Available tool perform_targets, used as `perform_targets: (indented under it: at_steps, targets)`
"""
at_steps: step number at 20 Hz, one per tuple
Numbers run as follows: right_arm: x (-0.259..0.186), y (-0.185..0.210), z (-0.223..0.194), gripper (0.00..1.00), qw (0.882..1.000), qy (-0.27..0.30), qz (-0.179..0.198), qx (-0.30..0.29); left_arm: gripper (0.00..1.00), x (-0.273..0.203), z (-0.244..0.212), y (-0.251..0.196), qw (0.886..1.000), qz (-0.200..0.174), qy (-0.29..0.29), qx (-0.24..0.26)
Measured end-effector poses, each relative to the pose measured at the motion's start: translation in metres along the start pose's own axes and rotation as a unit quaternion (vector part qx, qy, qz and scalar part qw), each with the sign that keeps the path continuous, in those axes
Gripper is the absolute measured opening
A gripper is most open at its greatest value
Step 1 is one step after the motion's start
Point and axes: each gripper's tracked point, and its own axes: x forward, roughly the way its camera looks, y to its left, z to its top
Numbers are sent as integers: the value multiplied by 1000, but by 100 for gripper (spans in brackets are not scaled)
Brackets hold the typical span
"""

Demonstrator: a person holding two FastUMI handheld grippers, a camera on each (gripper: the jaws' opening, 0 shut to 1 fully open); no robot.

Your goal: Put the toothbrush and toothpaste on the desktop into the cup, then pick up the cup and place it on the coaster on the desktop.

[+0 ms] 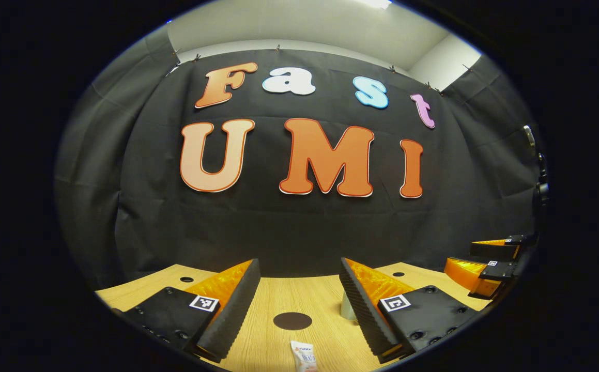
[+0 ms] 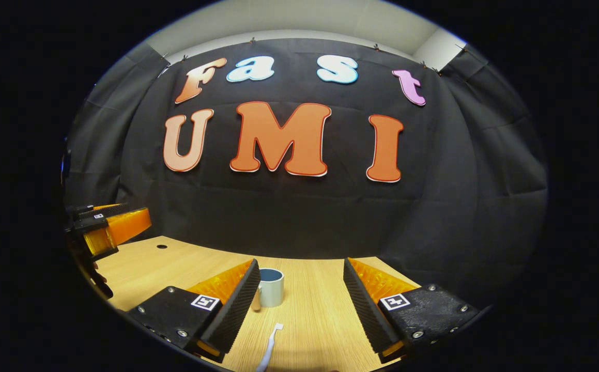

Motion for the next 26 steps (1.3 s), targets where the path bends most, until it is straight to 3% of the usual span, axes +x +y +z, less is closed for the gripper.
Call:
perform_targets:
  at_steps: [5, 10, 19, 26]
  targets:
    - [1, -10, -24, 97, 998, 56, -13, 17, 97, 7, -31, -9, 998, -10, 63, -6]
    - [1, -15, -51, 98, 994, 109, -23, 7, 98, 6, -72, -14, 989, -24, 145, -23]
    - [4, 2, -117, 87, 971, 234, -7, 46, 98, -6, -136, -17, 962, -34, 270, -31]
    - [3, 33, -145, 78, 958, 286, 28, 23, 98, -22, -171, -12, 936, -33, 352, -6]
